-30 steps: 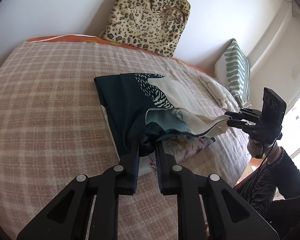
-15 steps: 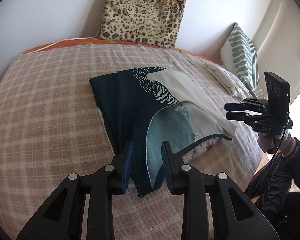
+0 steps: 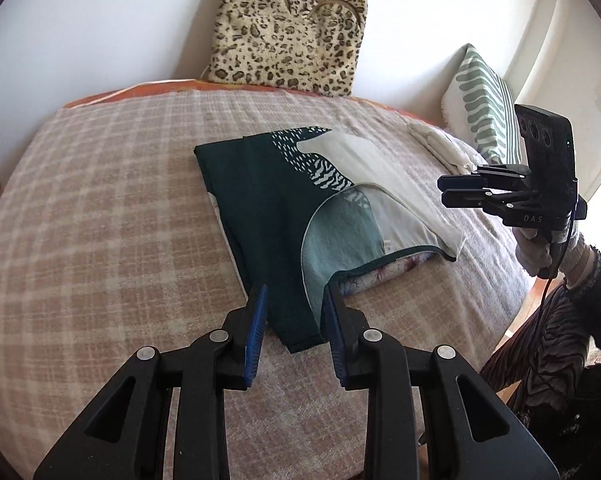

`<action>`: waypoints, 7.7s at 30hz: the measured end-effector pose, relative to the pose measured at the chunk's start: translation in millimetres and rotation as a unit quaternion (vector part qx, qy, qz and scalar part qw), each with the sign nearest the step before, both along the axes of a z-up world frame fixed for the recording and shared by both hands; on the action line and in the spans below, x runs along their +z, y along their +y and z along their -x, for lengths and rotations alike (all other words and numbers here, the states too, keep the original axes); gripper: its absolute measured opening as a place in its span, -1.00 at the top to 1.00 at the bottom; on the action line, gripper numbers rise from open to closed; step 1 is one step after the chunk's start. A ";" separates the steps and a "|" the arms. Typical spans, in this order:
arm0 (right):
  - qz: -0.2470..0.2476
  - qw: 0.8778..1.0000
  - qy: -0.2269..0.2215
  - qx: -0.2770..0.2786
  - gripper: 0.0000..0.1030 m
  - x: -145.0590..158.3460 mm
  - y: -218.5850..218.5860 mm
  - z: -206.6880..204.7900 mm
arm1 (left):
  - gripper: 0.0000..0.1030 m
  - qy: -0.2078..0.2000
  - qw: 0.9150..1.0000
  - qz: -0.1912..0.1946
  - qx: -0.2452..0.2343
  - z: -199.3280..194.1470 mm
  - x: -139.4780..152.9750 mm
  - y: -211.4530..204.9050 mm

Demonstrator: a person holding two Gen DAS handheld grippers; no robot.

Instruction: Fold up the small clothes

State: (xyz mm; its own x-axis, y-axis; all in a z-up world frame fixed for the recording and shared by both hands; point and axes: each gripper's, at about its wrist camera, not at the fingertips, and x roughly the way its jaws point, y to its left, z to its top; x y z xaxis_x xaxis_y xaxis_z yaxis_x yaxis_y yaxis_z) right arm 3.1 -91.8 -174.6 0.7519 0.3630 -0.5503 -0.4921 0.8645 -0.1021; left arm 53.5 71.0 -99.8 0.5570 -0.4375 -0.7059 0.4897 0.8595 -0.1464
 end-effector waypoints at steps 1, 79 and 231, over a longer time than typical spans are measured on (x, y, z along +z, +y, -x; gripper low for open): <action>-0.004 1.000 -0.002 -0.005 0.39 2.3 1.6 -6.9 | 0.48 -0.002 1.000 0.008 0.004 -5.4 3.3 -2.1; -0.209 0.948 0.112 -0.211 0.96 6.2 -106.5 -173.9 | 1.00 0.078 0.951 0.152 0.257 -199.6 -33.8 30.5; -0.341 0.921 0.173 -0.072 0.94 -8.1 -105.2 -175.8 | 0.86 0.146 0.957 0.204 0.148 -48.8 -59.9 -4.6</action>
